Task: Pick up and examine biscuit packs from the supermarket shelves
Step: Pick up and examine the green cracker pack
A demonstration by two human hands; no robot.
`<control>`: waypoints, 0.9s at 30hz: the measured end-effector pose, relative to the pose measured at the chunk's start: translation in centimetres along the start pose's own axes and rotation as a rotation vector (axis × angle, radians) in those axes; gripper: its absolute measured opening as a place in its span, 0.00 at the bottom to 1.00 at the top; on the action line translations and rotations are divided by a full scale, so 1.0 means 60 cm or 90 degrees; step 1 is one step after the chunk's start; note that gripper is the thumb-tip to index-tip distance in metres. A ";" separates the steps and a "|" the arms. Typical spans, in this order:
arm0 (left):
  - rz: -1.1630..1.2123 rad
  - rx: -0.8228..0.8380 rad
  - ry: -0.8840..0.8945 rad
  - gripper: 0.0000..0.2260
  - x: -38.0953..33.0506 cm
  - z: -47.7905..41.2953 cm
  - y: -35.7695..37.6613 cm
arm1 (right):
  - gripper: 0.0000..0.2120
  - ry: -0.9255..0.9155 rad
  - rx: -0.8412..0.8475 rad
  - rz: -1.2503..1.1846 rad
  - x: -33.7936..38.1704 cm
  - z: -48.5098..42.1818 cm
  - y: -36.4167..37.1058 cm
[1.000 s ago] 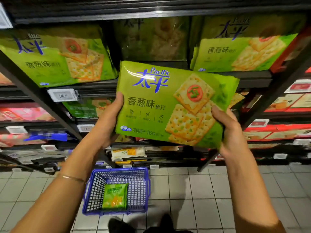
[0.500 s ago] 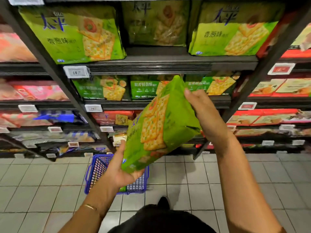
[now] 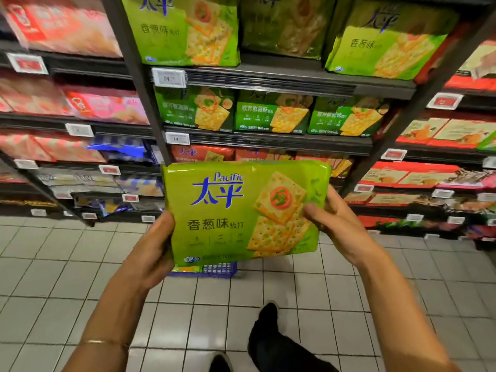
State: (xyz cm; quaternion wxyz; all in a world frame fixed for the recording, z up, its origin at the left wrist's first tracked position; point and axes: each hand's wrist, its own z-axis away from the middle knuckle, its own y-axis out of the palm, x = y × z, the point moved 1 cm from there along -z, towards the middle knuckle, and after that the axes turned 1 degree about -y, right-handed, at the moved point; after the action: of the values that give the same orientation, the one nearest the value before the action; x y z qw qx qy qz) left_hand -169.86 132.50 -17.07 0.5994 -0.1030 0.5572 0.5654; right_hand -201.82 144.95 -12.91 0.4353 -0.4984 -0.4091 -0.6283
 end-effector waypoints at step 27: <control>-0.226 0.034 0.073 0.36 0.020 0.055 0.357 | 0.25 0.382 0.122 -0.327 -0.111 0.048 -0.039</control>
State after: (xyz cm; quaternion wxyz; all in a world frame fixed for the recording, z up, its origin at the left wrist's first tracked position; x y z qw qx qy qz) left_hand -185.34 142.90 -5.97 0.6599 -0.2158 0.5781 0.4288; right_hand -202.44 149.29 -19.16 0.4090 -0.1316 -0.4315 -0.7932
